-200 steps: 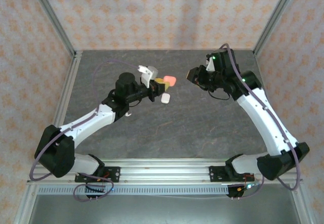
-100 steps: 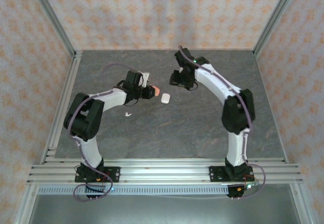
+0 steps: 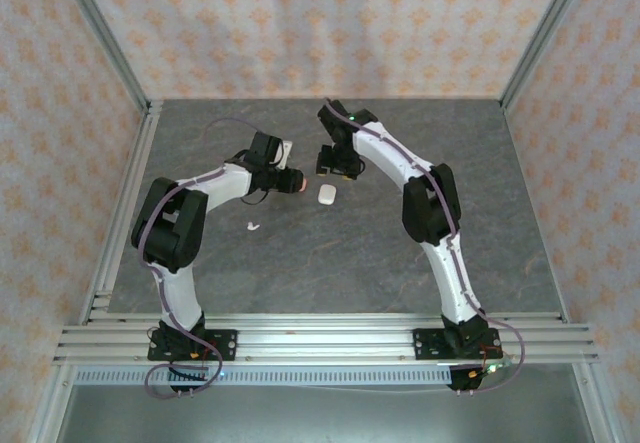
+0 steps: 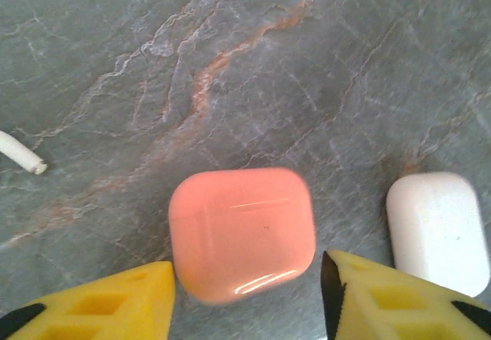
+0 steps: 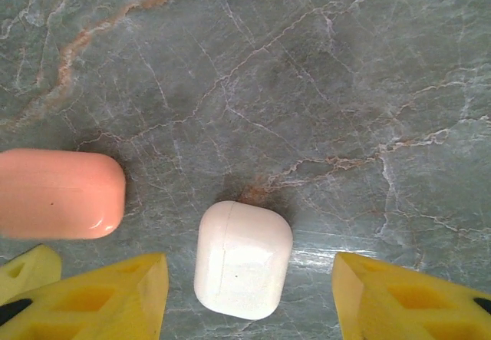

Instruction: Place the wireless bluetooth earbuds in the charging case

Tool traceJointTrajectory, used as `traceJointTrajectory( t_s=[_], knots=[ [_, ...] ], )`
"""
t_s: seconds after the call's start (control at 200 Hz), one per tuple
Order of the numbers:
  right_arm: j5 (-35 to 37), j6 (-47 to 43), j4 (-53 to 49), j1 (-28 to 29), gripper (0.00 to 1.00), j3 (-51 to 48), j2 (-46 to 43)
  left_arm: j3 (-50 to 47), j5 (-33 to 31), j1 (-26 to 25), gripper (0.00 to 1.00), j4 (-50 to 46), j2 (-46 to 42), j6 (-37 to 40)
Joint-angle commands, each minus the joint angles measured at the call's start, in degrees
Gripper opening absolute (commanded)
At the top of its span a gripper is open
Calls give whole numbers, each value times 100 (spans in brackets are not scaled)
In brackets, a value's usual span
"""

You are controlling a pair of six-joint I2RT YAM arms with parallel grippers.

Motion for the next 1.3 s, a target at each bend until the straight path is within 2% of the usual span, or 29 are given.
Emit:
traceJointTrajectory(
  t_s=[0.0,0.155,0.34,0.435,0.54,0.68,1.051,1.151,1.296],
  knots=[
    [-159,209,214,-233,58,-449,-505,218,-412,27,58,-569,-403,277],
    [-148,251,693,-556,58,-1481,-1294,297,-767,-152,62,-976,-659,315],
    [-213,228,1085,-958,58,-2643,-2111,921,-1481,-1014,62,-1735,-399,178],
    [-328,225,1236,-1101,58,-3108,-2385,1003,-1738,-1372,62,-1626,-244,-68],
    [-417,191,1346,-1190,58,-3471,-2568,1118,-1797,-1549,62,-1535,10,-271],
    [-537,147,1464,-1273,58,-3713,-2697,1351,-1670,-1719,63,-1476,465,-327],
    [-592,-5,1498,-1371,58,-3710,-2757,1674,-1934,-1819,65,-1459,1159,-293],
    [-687,29,1546,-1389,58,-3703,-2746,1765,-1917,-1812,62,-1480,1338,-193],
    [-979,141,1729,-1404,58,-3694,-2797,1674,-1897,-1818,52,-1370,1421,-16]
  ],
)
